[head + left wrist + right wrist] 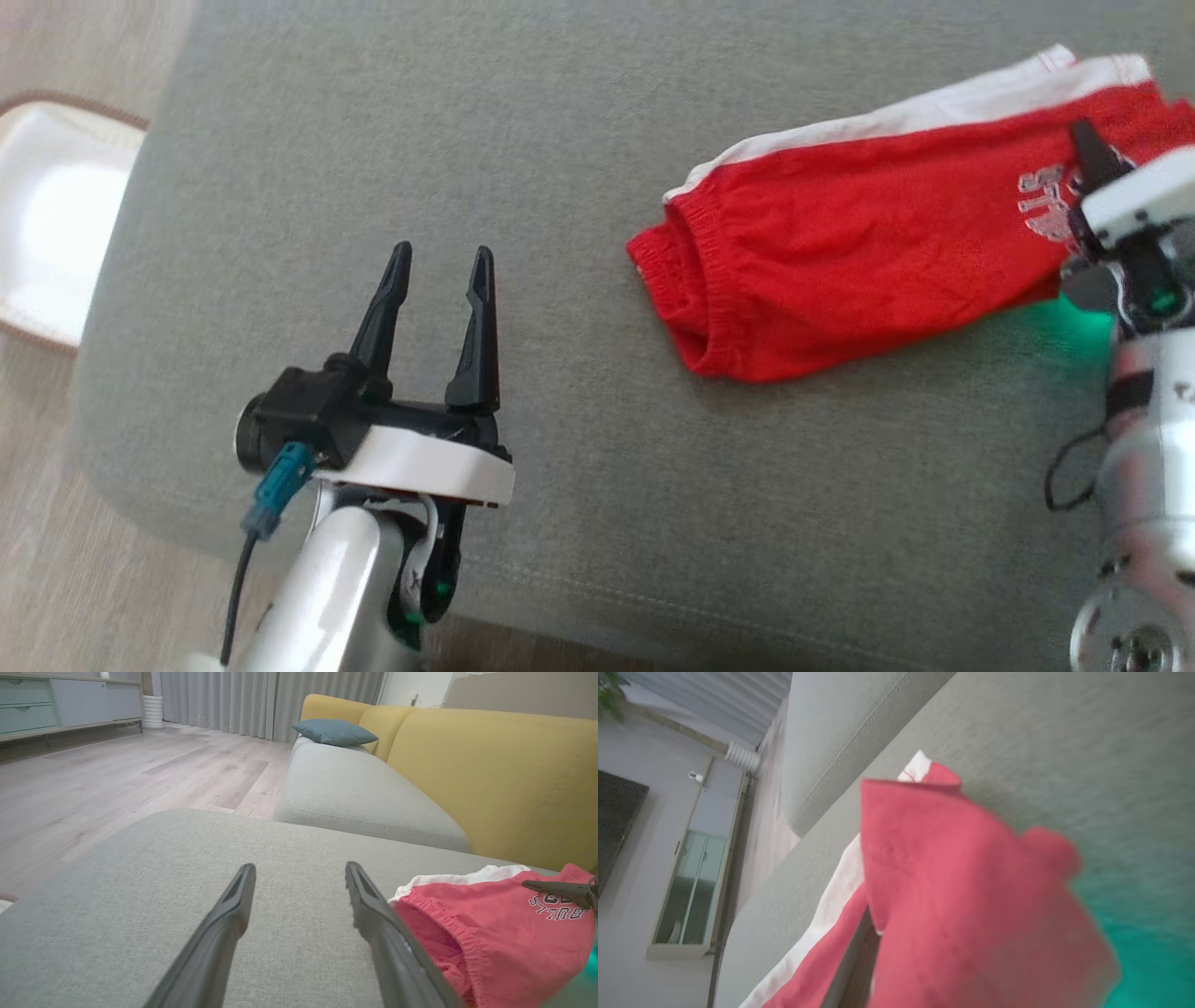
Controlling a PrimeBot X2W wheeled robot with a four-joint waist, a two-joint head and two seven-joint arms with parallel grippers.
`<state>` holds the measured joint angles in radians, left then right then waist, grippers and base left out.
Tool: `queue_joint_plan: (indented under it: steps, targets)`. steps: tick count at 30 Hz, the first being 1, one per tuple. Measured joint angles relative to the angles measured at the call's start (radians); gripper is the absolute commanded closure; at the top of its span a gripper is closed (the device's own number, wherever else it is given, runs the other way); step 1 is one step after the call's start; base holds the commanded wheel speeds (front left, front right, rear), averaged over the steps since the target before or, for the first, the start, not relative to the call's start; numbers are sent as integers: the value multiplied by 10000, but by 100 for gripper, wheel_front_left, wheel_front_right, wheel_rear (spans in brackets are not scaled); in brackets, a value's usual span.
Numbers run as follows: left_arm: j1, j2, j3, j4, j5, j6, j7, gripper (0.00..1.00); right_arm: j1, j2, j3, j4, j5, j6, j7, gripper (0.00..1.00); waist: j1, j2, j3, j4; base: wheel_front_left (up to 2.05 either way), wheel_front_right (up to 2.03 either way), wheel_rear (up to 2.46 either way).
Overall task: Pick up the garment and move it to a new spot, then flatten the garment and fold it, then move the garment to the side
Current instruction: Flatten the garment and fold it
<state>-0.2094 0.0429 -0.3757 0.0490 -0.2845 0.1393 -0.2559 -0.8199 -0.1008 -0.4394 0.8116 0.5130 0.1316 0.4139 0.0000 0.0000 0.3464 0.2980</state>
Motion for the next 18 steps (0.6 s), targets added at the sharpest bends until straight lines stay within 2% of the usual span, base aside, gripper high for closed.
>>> queue_joint_plan:
  steps: [8,18]
  targets:
    - [45,0,102,163,138,-163,0,0,1447,151,-81,-999,869,0,-748,100,0,0,-556,-614,0,0,0]
    - [918,8,401,351,291,-355,0,0,3656,470,-639,-2245,1204,-2,-1804,100,0,0,-1604,-1262,0,0,0]
